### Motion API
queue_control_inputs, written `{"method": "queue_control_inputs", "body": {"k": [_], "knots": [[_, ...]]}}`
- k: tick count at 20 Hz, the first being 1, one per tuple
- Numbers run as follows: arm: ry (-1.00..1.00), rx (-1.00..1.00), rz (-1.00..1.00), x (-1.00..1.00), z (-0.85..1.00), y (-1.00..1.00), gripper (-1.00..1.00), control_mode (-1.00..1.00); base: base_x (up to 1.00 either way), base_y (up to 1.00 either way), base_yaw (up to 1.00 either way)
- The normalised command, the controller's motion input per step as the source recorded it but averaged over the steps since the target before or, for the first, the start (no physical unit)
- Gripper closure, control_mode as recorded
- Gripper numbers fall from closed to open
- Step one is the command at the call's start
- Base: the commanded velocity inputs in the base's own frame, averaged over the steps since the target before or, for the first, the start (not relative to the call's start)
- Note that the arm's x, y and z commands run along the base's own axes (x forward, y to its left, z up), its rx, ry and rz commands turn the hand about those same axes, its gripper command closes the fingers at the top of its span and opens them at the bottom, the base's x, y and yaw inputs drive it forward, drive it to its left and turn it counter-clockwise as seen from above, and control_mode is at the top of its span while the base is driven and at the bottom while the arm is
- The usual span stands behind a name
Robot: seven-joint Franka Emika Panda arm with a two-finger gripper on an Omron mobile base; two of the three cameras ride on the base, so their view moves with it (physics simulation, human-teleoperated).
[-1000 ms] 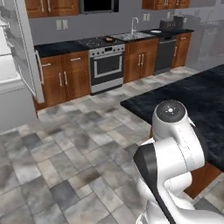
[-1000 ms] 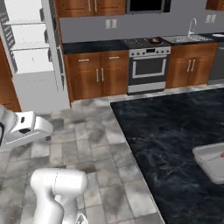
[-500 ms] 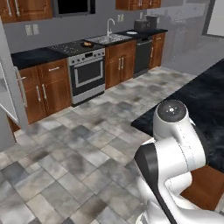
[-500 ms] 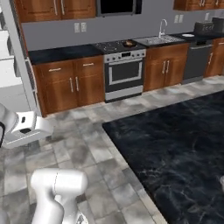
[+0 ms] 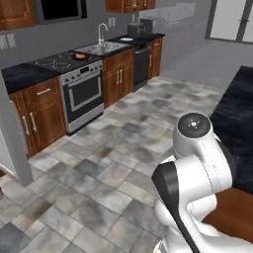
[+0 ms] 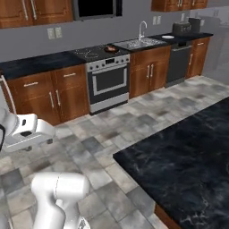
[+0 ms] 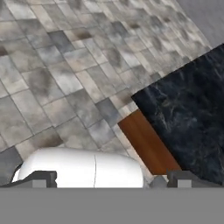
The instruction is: Place the cold items (peach and tangerine) from the fridge in one tupperware on the dining counter. Place the warm items (hot dog and kebab skewer) in the stove area in another tupperware.
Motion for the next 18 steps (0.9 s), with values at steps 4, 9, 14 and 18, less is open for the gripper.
{"method": "queue_control_inputs", "body": {"k": [4, 9, 14, 18], "knots": [[0.0, 0.0, 0.0, 0.0, 0.0, 0.0, -1.0, 1.0, 1.0, 0.51, -0.29], [0.0, 0.0, 0.0, 0.0, 0.0, 0.0, -1.0, 1.0, 1.0, 0.4, -0.2], [0.0, 0.0, 0.0, 0.0, 0.0, 0.0, -1.0, 1.0, 1.0, 0.25, -0.15], [0.0, 0.0, 0.0, 0.0, 0.0, 0.0, -1.0, 1.0, 1.0, 0.0, -0.05]]}}
